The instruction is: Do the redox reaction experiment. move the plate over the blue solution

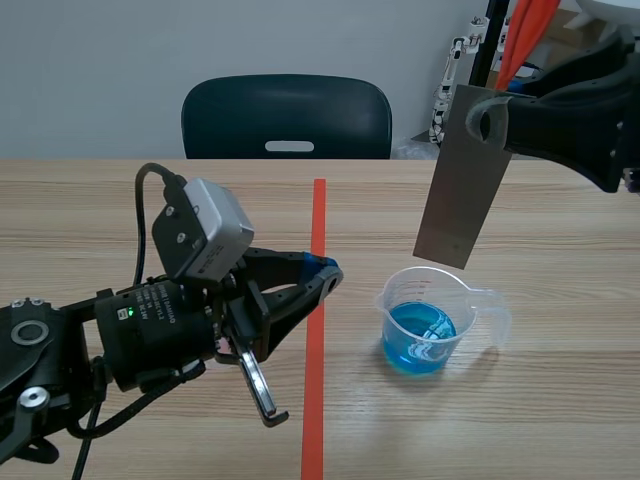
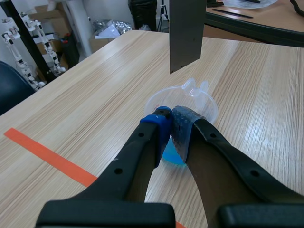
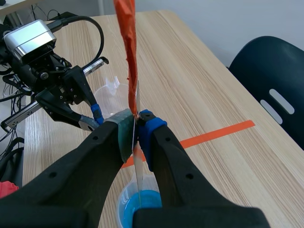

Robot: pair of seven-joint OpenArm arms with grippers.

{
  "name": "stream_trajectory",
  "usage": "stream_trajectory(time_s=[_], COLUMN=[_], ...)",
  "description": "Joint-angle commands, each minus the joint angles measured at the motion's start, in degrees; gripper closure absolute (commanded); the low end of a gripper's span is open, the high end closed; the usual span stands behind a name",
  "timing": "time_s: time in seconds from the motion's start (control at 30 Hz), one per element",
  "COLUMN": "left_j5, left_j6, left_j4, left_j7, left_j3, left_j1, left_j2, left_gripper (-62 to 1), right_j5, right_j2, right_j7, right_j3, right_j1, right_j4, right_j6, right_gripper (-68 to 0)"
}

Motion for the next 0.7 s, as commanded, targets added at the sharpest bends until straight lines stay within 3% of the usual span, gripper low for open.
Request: stream_trajectory(time_s=[0.0,0.67], left_j5=[-0.83,-0.87], left_j6=[0.07,0.07], left_j4=[1.20,1.20], left_j7=[-0.96,-1.01], left_j3=[-0.22,-0.22], left_j1=[-0.35,-0.35], left_j2=[-0.33,-0.33], left_gripper=[-4.2,-4.2], right_j5=[0.85,0.85], right_j2=[0.90,0.90], right_j7=[0.66,0.22], right_j3=[0.83,0.83], right_j1=[1.46,1.46], right_j4=[0.37,0.37], right_j6=[0.20,0.20], right_gripper=[-0.6,-0.6])
